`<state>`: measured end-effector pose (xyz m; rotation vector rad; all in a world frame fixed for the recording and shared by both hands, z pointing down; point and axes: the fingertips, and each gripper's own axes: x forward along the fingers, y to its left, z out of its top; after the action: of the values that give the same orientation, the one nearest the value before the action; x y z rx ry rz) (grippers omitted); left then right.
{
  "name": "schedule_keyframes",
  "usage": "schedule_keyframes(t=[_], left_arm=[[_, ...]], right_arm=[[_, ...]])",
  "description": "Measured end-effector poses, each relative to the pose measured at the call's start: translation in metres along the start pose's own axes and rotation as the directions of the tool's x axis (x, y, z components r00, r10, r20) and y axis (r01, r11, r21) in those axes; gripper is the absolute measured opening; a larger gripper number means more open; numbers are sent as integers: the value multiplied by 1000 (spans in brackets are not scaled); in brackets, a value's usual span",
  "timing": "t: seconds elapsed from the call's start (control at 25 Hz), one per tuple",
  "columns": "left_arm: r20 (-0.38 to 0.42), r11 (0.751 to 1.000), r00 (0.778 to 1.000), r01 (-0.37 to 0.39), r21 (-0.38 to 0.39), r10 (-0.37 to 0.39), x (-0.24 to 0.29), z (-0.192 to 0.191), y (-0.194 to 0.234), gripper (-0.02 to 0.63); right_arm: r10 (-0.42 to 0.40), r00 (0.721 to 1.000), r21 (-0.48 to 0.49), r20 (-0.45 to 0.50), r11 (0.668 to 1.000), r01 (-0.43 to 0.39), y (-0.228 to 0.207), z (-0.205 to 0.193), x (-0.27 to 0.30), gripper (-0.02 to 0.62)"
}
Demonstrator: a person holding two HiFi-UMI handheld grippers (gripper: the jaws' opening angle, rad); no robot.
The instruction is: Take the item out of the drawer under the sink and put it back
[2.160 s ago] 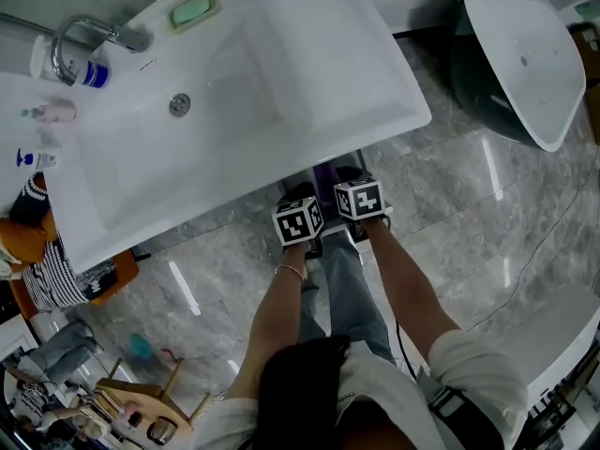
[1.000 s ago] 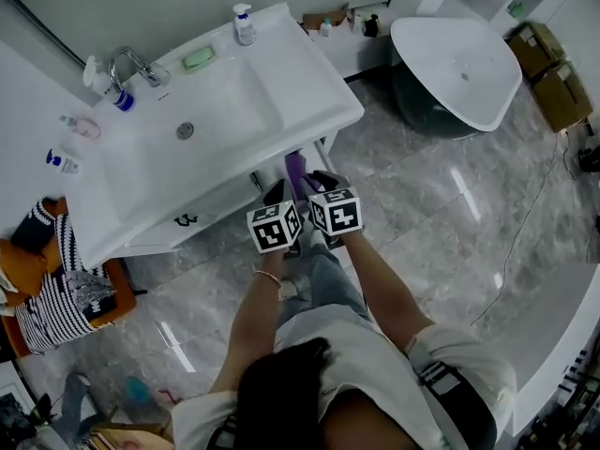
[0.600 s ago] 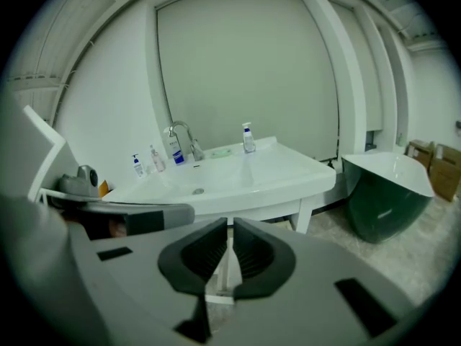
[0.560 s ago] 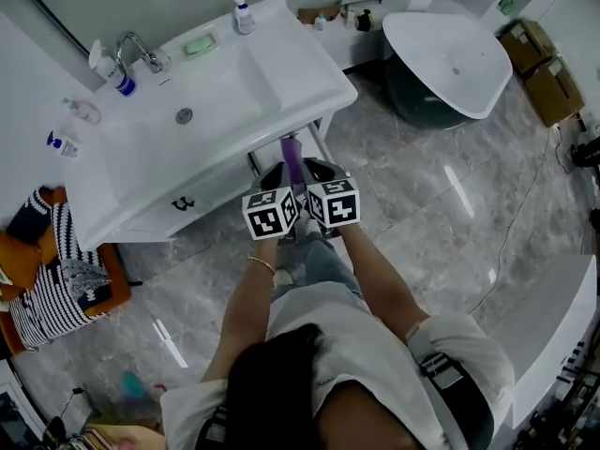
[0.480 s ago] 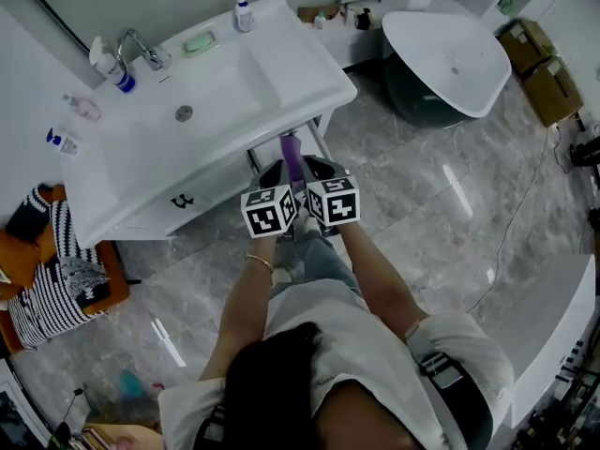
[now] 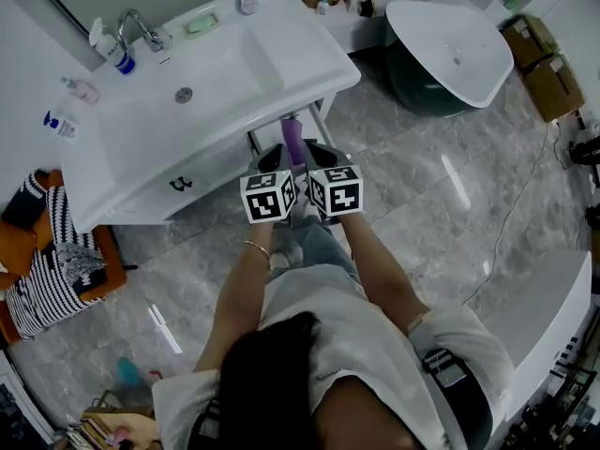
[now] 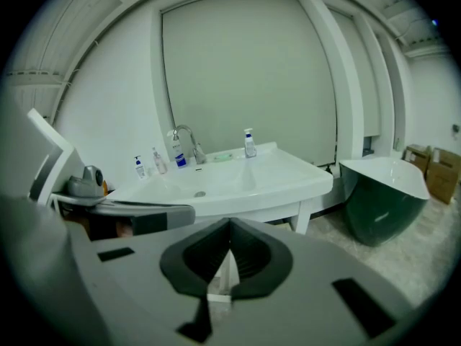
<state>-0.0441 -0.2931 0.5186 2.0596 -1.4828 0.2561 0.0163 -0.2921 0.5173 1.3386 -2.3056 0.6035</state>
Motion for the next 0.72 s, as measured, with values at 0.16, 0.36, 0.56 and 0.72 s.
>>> schedule_keyframes(t=[0.16,0.36,0.56,0.72], left_arm=[[18,1000,1000,2,-29,-2,-1,2,3,3],[-7,1000,1000,-9,-25,9,4,-5,6,3],[-39,999,999,-24,-47,23,11,-16,12,3],[-91,997,995,-44,-64,38,21,-29,17,3]], right_arm=[[5,1000,-8,-4,1000,-5,2,1,1,15],[5,1000,-8,-19,1000,-5,-1,-1,5,15],[15,999,4,-34,1000,-15,-3,-6,12,15],[11,996,22,-94,1000,-9,-11,-20,25,18]])
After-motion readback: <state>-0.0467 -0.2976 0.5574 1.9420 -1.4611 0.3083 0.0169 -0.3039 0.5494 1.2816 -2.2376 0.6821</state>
